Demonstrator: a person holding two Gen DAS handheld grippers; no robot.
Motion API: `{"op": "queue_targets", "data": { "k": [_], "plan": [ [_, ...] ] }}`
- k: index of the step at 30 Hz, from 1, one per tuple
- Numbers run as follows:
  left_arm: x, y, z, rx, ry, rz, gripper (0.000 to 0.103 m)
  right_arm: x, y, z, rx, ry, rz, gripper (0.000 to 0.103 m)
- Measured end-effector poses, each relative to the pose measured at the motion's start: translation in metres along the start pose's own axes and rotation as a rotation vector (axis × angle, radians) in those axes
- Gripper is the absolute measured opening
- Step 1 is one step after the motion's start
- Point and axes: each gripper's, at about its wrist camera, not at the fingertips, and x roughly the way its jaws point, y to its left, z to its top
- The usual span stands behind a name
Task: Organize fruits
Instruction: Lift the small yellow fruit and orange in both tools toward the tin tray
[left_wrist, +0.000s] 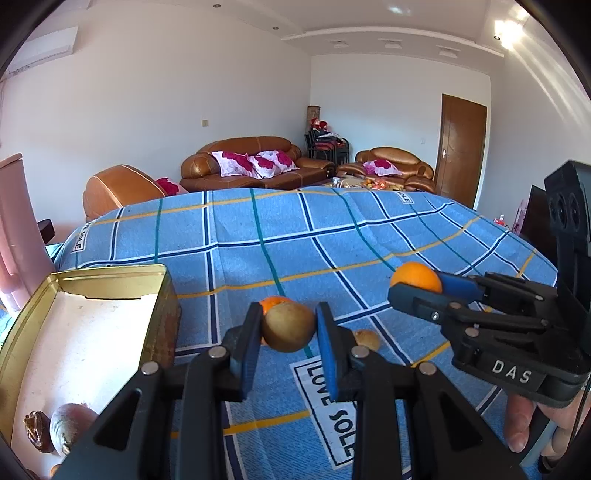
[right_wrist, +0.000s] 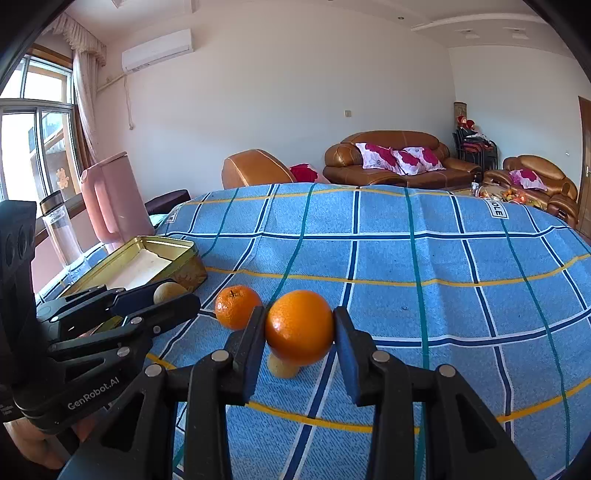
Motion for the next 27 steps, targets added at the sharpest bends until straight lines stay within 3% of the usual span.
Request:
{"op": "queue_targets", "data": {
  "k": [27],
  "plan": [
    [-0.023,-0.001,-0.002,0.004,-0.113,0.002,0.030,-0.020,0.013,-0.003,-0.073,-0.114,-0.034,0.038]
  ]
}}
